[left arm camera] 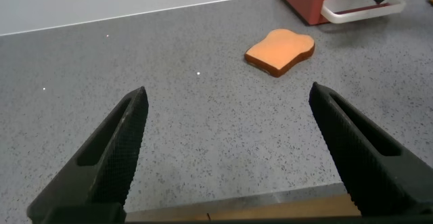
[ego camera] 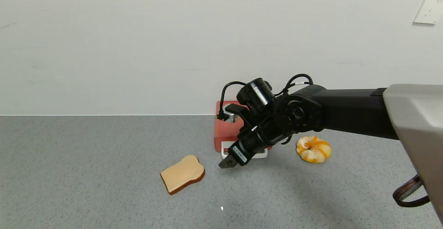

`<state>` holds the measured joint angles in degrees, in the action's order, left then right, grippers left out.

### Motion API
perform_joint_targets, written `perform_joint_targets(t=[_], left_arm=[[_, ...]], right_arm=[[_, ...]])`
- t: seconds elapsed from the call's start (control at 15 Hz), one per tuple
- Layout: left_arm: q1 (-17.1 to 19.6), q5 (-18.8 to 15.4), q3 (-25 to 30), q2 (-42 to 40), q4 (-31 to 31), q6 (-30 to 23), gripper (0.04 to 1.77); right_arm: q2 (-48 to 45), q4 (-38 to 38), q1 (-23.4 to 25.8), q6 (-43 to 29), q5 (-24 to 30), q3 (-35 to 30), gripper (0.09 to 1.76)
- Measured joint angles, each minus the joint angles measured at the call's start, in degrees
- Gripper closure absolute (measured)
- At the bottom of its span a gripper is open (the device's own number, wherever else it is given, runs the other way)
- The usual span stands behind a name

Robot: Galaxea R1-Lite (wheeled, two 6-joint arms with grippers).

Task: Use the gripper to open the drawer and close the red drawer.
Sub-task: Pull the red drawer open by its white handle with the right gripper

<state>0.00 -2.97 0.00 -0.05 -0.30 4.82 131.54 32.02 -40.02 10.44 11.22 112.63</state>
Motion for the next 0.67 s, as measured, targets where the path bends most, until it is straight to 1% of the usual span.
perform_joint_targets(t=[0.2, 0.67], left_arm=[[0.0, 0.0, 0.0, 0.0, 0.0, 0.0, 0.09], [0.0, 0.0, 0.0, 0.0, 0.0, -0.1, 0.09]], right_arm=[[2.3, -2.4, -0.7, 0.0, 0.0, 0.5, 0.14], [5.7, -7.8, -0.4, 0.0, -0.2, 0.7, 0.14]])
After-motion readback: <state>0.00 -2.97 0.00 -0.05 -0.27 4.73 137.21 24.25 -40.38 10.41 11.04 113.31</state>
